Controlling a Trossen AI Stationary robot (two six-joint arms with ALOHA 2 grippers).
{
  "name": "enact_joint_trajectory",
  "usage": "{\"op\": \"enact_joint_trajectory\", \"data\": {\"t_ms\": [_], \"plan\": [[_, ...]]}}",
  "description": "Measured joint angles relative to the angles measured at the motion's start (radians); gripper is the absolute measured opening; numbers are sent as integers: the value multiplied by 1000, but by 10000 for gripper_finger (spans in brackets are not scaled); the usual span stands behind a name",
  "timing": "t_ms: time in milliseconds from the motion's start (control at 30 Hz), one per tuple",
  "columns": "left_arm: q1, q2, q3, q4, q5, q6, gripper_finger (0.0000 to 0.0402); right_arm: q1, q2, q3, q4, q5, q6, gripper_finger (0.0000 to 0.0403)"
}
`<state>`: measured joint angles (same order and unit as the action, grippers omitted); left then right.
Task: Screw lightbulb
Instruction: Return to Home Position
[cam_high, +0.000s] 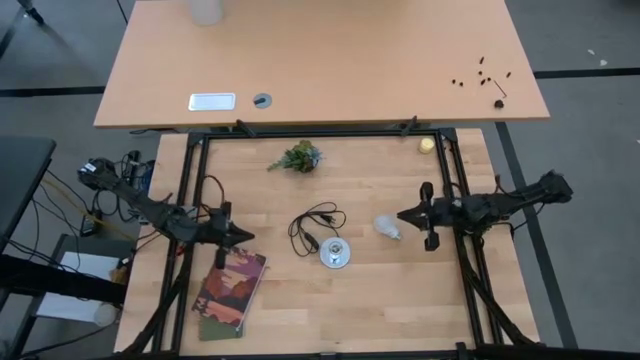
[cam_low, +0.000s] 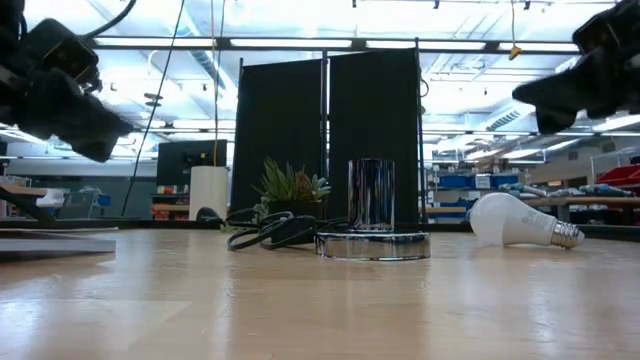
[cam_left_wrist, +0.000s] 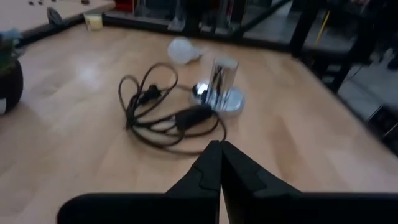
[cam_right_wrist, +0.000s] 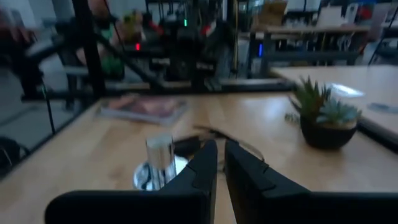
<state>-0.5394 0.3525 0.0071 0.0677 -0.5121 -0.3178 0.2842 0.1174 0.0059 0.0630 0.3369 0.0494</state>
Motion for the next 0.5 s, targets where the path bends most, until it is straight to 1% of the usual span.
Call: {"op": "enact_joint_trajectory", "data": {"t_ms": [200,300,500], "plan": [[23,-102,0,-1,2,0,12,0,-118,0,6,0,0,41],[36,-130,0,-2,2,-1,12,4,-115,0,-2,1,1,41],[42,-179,0,-3,1,-1,12,50,-115,0,3,1,0,41]]}}
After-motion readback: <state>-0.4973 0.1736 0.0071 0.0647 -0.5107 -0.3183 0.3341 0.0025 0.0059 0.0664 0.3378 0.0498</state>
